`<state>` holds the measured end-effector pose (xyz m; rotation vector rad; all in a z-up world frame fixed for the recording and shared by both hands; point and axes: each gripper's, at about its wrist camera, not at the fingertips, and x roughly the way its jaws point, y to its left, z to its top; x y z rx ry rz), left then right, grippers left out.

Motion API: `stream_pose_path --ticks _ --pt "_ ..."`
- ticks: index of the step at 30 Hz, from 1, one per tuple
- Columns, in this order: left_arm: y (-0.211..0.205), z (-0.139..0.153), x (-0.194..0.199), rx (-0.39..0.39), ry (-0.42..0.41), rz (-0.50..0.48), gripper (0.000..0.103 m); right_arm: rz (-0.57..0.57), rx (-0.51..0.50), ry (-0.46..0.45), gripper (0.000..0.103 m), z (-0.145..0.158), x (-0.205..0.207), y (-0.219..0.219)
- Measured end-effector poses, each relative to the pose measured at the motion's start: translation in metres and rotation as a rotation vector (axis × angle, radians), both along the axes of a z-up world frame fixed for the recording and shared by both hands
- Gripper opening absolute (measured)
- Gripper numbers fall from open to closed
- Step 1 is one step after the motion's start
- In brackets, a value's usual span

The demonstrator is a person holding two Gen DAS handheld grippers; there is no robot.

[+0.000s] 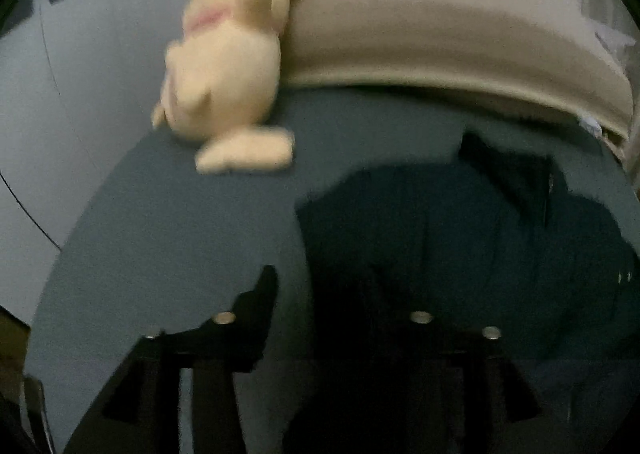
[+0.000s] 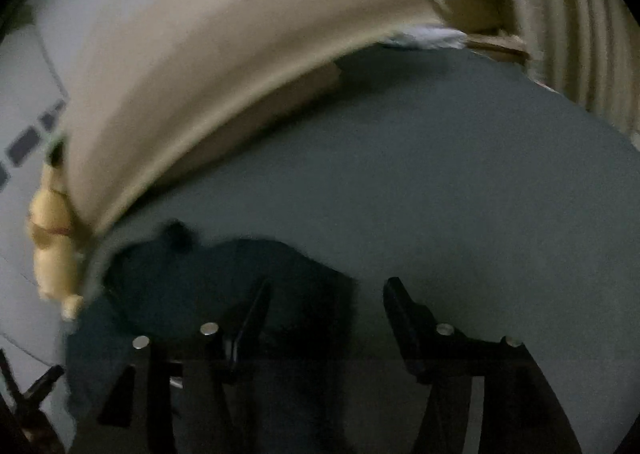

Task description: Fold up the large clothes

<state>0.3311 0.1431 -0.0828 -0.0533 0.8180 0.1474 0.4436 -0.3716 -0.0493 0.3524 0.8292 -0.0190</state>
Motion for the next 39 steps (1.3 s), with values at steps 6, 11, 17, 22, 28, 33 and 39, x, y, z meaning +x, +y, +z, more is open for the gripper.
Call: stream_pose_path --ticks 6,11,17,22,28,33,39 --pt "-0.041 -0.004 0.060 0.027 -0.014 -0.078 0.060 0.200 0.013 0.069 0.063 -0.015 0.054 0.079" --pt "-0.042 -0.045 0.108 0.071 0.147 -0.040 0.060 0.191 0.008 0.203 0.051 -0.062 0.094 0.085" --pt "-0.043 -0.070 0.112 0.126 0.182 -0.024 0.063 0.151 -0.041 0.249 0.031 -0.069 0.091 0.075" --pt "-0.042 -0.073 0.105 0.110 0.128 -0.016 0.063 0.202 -0.193 0.040 0.087 -0.009 0.068 0.129" --pt "-0.038 -0.075 0.097 0.080 0.097 -0.014 0.063 0.609 -0.307 -0.065 0.089 0.017 0.067 0.286" --pt "-0.031 -0.075 0.101 0.039 0.084 -0.021 0.064 0.659 -0.502 0.065 0.026 -0.034 0.100 0.353" --pt "-0.033 -0.073 0.093 0.015 0.060 -0.024 0.065 0.477 -0.126 0.251 0.021 -0.066 0.145 0.284"
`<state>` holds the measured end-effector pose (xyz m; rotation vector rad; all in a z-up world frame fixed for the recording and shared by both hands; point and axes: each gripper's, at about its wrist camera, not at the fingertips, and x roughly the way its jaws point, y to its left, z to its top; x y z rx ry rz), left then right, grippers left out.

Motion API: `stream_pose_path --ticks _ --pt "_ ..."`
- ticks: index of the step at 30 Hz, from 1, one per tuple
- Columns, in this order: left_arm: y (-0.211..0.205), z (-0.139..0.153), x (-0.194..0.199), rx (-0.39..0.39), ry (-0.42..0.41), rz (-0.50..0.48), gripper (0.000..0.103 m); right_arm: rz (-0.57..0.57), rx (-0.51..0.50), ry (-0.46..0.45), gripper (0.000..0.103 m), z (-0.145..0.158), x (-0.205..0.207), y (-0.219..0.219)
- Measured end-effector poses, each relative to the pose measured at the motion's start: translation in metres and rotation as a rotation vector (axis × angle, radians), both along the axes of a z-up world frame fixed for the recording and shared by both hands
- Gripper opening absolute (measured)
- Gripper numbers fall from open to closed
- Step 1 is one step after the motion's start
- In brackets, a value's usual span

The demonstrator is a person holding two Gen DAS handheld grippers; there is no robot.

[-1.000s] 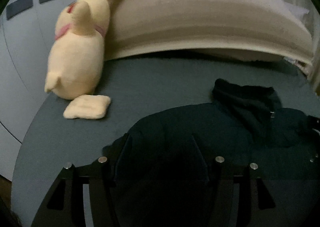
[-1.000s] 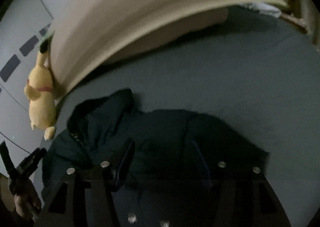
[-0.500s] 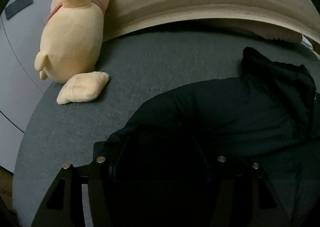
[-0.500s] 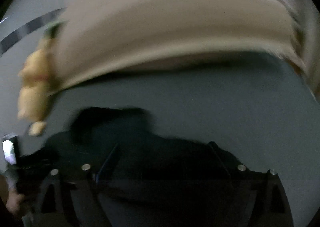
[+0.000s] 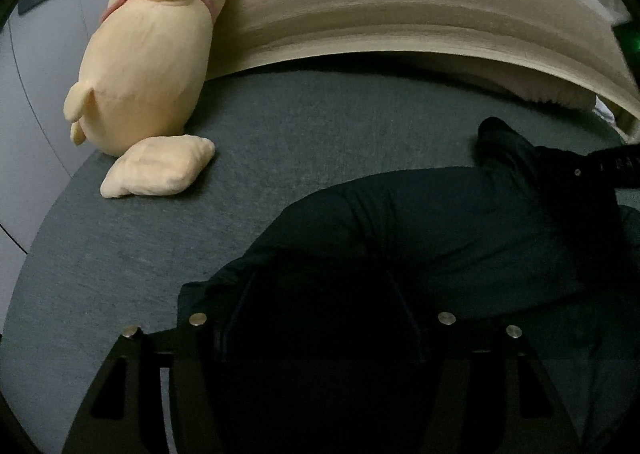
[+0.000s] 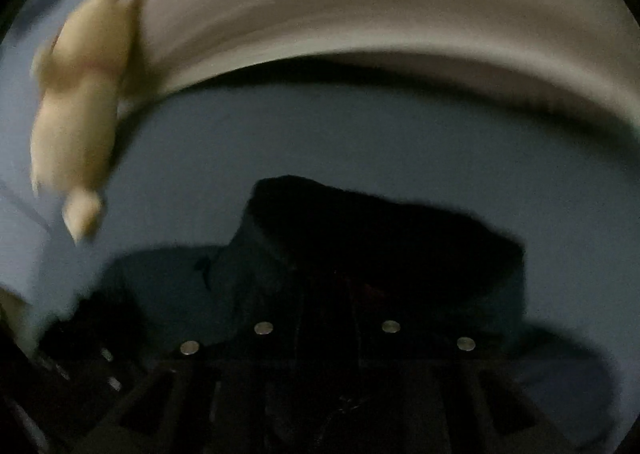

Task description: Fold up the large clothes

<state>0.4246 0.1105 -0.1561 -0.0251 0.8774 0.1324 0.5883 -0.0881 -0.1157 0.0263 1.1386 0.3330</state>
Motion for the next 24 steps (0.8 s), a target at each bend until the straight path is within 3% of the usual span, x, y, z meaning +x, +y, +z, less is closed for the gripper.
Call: stream_pose_path --ticks 3,7,10,11,12,14,17,20,24 --pt "0.001 -0.001 0.000 -0.006 -0.002 -0.001 0.066 -0.095 0.155 0.082 0.020 -0.019 0.006 -0.024" --pt "0.001 -0.002 0.002 0.005 -0.004 0.001 0.066 -0.084 0.133 0.089 0.021 -0.022 0.009 -0.023" --pt "0.000 -0.004 0.003 0.010 -0.003 0.001 0.066 -0.060 0.131 0.059 0.028 -0.012 0.007 -0.015" --pt "0.000 -0.004 0.003 0.013 -0.001 0.001 0.067 -0.037 0.143 0.042 0.041 -0.005 0.006 -0.014" --pt "0.000 -0.004 0.004 0.015 -0.002 0.001 0.067 -0.021 0.167 0.037 0.067 -0.001 0.004 -0.019" --pt "0.001 -0.003 0.003 0.007 -0.007 -0.001 0.068 0.026 0.219 0.007 0.093 0.029 -0.011 -0.016" --pt "0.000 0.004 0.001 0.006 0.010 -0.013 0.071 0.080 0.221 -0.089 0.094 0.080 -0.050 -0.030" --pt "-0.005 0.023 -0.013 0.053 0.024 -0.043 0.071 0.109 0.190 -0.172 0.094 0.119 -0.100 -0.060" --pt "-0.009 0.070 -0.061 0.045 -0.056 -0.084 0.074 0.083 0.168 -0.251 0.099 0.142 -0.170 -0.123"
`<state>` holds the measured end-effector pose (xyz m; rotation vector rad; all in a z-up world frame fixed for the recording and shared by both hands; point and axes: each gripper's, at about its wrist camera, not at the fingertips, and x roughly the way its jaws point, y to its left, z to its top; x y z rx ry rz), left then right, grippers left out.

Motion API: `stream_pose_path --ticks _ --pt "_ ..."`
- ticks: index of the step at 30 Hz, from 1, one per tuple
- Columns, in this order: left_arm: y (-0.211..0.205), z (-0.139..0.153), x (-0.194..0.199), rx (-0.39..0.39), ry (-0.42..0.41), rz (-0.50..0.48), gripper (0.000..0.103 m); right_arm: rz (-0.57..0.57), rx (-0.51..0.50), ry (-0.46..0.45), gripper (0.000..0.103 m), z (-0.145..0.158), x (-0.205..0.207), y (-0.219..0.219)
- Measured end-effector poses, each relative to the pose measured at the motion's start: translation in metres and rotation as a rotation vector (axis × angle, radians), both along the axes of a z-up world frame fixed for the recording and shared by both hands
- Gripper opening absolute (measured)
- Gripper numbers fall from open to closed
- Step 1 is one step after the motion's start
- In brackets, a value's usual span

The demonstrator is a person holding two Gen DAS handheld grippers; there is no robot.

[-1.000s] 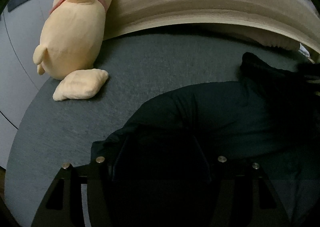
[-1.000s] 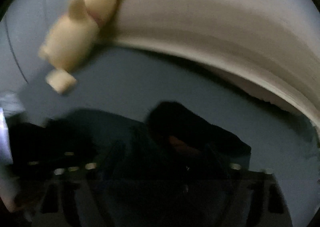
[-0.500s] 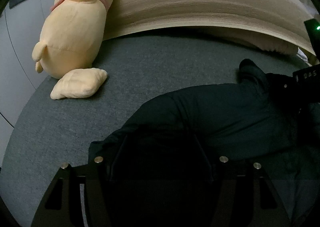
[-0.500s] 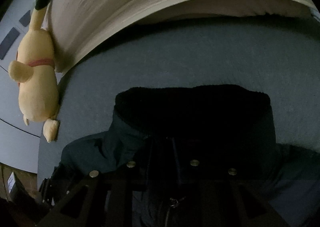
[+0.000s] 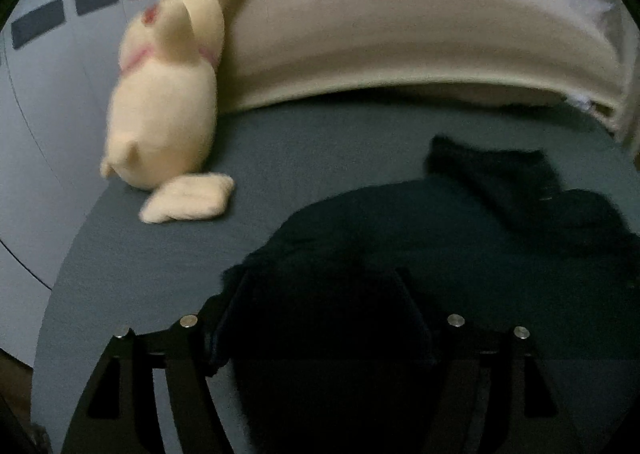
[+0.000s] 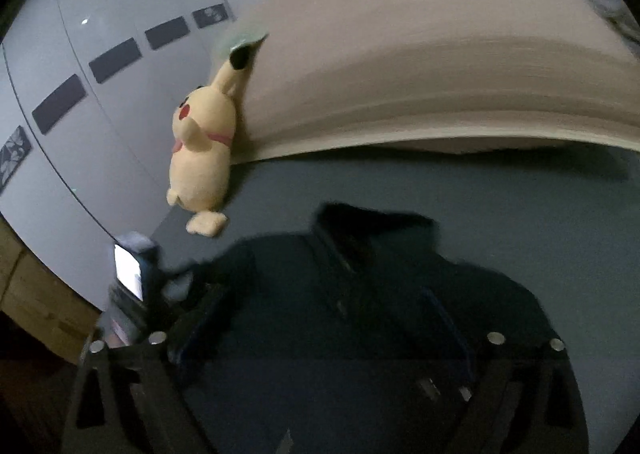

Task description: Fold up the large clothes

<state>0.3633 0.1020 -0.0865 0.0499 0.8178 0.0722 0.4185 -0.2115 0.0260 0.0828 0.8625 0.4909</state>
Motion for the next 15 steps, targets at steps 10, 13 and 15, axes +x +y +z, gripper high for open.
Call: stream_pose_path --ticks 10,13,15 --pt "0.009 0.048 -0.143 -0.034 -0.050 -0.010 0.078 -0.302 0.138 0.140 0.100 -0.052 -0.198 -0.168" --pt "0.012 0.041 -0.179 -0.033 -0.021 0.013 0.078 -0.366 0.195 0.193 0.100 -0.079 -0.249 -0.196" --pt "0.012 0.035 -0.203 -0.038 -0.003 0.022 0.078 -0.381 0.215 0.231 0.100 -0.095 -0.274 -0.205"
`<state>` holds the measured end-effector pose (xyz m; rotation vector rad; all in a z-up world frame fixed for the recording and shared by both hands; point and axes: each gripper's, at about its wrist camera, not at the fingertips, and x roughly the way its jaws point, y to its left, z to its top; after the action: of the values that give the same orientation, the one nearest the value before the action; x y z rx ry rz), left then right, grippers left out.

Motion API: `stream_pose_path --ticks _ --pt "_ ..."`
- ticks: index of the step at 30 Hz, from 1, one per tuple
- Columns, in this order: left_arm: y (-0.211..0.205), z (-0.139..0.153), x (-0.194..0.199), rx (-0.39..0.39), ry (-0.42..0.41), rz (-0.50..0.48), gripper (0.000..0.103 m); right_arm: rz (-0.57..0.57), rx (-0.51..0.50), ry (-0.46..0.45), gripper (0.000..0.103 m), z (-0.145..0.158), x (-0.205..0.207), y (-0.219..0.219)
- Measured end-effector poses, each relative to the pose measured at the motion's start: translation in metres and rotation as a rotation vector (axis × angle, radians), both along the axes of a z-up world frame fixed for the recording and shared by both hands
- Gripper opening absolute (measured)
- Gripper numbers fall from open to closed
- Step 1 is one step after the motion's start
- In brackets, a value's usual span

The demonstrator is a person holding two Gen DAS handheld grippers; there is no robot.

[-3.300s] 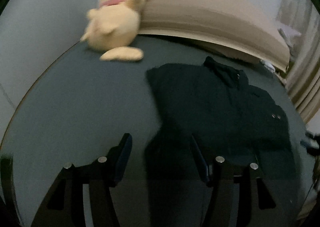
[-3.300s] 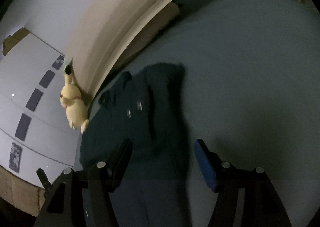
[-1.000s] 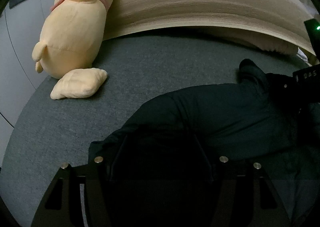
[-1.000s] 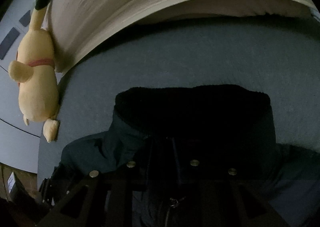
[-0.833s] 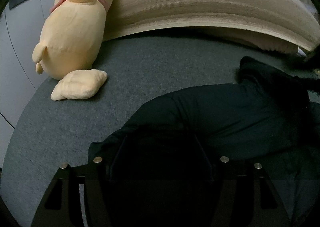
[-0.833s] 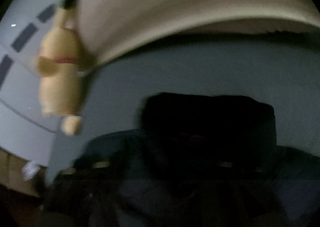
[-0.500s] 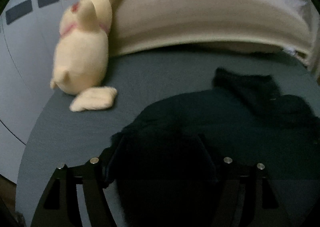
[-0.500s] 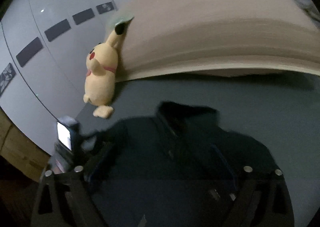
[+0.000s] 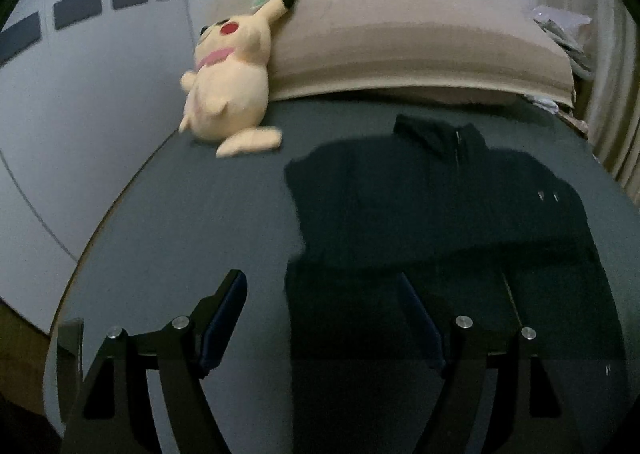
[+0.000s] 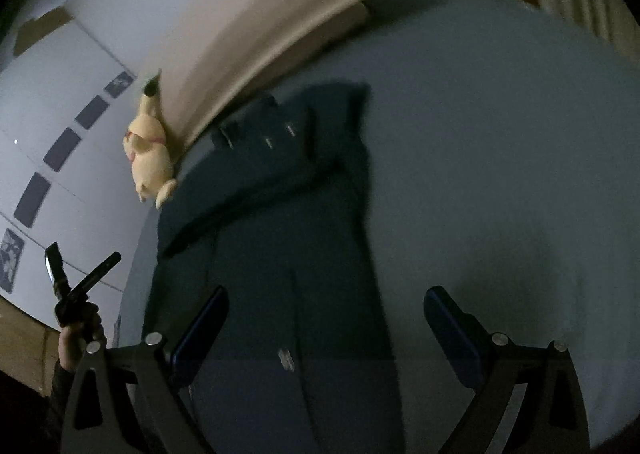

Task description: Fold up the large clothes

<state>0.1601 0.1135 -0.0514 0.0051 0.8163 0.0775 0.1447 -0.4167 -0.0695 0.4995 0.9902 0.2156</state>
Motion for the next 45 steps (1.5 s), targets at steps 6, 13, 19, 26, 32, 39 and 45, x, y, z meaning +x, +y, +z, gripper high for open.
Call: stream_pose_path --ticks 6,13,19,26,32,39,45 --pt "0.020 -0.031 -0.072 -0.063 0.067 0.052 0.078 -0.018 0.074 0.029 0.100 -0.029 -0.057 -0.016" --pt "0.064 -0.087 -0.155 -0.325 0.211 0.081 0.078 0.006 0.181 0.076 0.099 -0.059 -0.093 -0.019" --pt "0.068 -0.099 -0.182 -0.469 0.215 0.042 0.078 0.068 0.265 0.106 0.099 -0.081 -0.101 0.000" --pt "0.053 -0.098 -0.172 -0.544 0.239 -0.070 0.078 0.135 0.385 0.072 0.099 -0.084 -0.113 0.013" --pt "0.030 -0.100 -0.157 -0.632 0.278 -0.169 0.076 0.144 0.414 0.086 0.098 -0.093 -0.117 0.015" --pt "0.024 -0.118 -0.145 -0.684 0.312 -0.147 0.076 0.157 0.447 0.108 0.089 -0.106 -0.111 0.017" --pt "0.030 -0.121 -0.141 -0.703 0.300 -0.132 0.031 0.142 0.492 0.122 0.086 -0.112 -0.105 0.010"
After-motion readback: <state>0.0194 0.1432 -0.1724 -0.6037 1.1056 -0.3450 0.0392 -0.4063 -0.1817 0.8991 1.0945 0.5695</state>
